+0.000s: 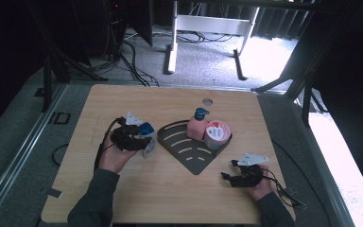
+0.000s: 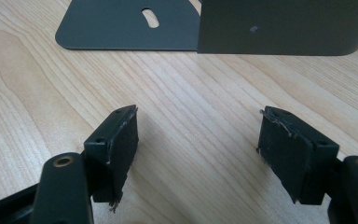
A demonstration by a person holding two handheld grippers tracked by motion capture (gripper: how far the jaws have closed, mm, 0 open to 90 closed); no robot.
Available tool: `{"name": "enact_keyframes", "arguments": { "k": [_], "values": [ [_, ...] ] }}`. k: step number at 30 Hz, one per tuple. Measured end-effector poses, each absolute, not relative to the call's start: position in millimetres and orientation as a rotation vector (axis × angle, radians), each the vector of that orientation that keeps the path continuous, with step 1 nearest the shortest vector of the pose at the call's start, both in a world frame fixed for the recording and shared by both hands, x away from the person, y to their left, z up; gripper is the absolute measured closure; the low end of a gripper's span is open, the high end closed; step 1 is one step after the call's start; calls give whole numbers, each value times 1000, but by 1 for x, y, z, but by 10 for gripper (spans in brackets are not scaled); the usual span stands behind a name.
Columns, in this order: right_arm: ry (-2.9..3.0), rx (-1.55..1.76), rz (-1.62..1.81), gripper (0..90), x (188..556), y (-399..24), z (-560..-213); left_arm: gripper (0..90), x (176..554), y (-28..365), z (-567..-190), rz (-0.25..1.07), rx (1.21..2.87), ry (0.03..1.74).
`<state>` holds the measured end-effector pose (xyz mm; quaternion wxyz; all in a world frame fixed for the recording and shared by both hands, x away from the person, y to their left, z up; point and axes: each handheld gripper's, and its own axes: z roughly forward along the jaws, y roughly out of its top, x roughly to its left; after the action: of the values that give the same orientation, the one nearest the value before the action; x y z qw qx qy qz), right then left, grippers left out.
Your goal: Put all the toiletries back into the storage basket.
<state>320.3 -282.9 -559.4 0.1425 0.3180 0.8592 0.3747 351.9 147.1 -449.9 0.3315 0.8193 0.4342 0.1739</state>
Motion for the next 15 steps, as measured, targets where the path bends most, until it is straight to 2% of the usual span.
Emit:
{"name": "enact_keyframes", "arguments": {
  "k": [15],
  "values": [
    [2480,916,1081,279,320,-283,-559,407,367,138,-447,425,2242,1136]
  ]
}}
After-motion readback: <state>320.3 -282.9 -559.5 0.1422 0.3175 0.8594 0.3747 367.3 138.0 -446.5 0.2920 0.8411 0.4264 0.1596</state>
